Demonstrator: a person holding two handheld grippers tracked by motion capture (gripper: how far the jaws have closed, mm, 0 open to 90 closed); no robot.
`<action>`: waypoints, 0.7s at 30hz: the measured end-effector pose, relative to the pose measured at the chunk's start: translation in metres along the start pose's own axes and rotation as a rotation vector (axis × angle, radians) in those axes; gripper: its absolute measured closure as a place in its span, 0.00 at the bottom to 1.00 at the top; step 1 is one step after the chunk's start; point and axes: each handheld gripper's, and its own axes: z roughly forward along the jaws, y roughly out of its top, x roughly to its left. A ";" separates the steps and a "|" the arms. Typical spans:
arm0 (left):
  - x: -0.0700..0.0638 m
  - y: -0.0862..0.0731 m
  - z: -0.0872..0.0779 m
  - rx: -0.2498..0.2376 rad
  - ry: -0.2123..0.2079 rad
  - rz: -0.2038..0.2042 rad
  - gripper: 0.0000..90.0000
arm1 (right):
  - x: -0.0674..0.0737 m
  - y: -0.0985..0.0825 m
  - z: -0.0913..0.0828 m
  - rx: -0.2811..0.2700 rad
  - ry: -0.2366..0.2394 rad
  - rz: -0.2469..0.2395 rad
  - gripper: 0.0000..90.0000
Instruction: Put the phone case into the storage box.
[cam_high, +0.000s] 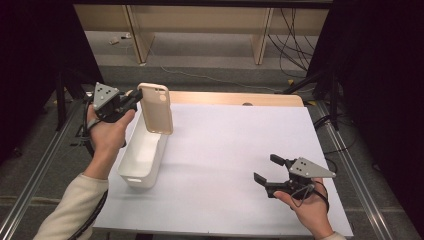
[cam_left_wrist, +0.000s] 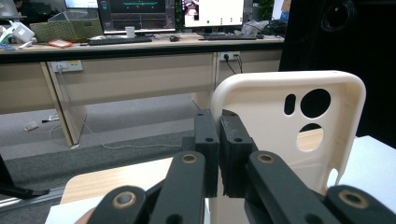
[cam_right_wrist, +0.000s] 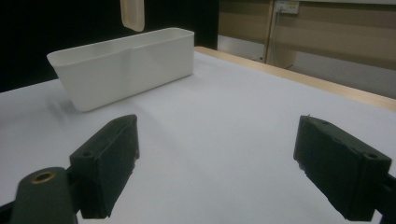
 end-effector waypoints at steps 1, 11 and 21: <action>0.001 0.000 0.000 0.001 0.000 0.001 0.97 | 0.000 0.000 0.000 0.003 -0.001 -0.002 0.17; 0.006 0.001 0.000 0.009 0.000 0.015 0.97 | 0.000 0.000 0.000 0.003 0.000 -0.001 0.17; 0.010 0.001 0.000 0.016 0.009 0.016 0.97 | 0.000 0.000 0.000 0.002 0.000 -0.001 0.17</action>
